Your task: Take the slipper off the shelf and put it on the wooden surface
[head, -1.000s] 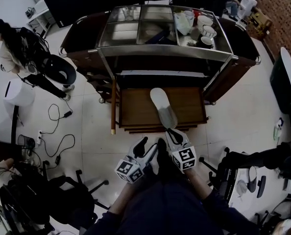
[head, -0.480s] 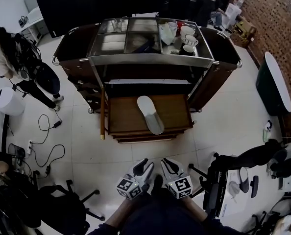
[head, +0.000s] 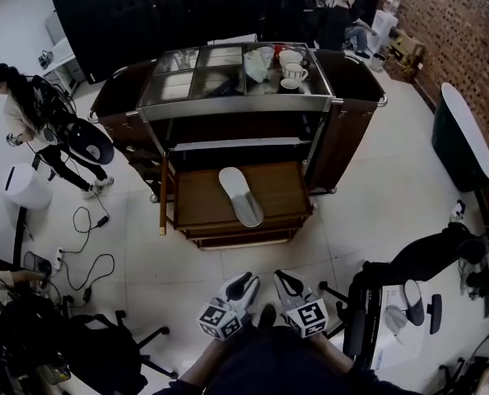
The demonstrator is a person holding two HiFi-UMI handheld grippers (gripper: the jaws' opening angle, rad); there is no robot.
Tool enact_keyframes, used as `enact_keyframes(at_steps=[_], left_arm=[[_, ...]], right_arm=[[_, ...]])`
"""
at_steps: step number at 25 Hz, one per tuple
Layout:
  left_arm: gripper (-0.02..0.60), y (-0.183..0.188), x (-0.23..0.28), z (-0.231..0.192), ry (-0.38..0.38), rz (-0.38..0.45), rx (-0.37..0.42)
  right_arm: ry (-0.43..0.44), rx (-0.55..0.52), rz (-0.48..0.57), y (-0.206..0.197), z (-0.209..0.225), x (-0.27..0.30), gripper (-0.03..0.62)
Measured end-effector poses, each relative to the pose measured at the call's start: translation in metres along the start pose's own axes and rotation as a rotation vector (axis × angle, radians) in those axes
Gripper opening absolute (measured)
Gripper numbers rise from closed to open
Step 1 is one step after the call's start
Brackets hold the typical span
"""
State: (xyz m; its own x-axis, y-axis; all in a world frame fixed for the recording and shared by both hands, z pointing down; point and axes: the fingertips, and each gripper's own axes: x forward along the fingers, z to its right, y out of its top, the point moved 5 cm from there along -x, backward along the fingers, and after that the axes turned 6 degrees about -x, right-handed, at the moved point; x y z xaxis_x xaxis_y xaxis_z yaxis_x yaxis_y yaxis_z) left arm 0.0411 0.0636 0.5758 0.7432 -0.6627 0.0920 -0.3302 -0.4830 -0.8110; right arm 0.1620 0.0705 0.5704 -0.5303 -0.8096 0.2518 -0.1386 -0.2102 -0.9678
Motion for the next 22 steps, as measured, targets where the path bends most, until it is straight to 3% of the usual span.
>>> enact_keyframes(at_steps=[4,11,22], left_arm=[[0.05,-0.018,-0.013,0.026,0.135,0.002,0.034],[0.049,-0.015,-0.019,0.024,0.167,0.024,0.037],[0.049,-0.031,-0.011,0.043,0.087,-0.039,0.072]], right_arm=[[0.005,-0.016,0.041,0.012,0.006,-0.02,0.0],[0.039,-0.03,0.057,0.012,0.0,-0.03,0.0],[0.022,-0.022,0.063,0.009,0.001,-0.044,0.0]])
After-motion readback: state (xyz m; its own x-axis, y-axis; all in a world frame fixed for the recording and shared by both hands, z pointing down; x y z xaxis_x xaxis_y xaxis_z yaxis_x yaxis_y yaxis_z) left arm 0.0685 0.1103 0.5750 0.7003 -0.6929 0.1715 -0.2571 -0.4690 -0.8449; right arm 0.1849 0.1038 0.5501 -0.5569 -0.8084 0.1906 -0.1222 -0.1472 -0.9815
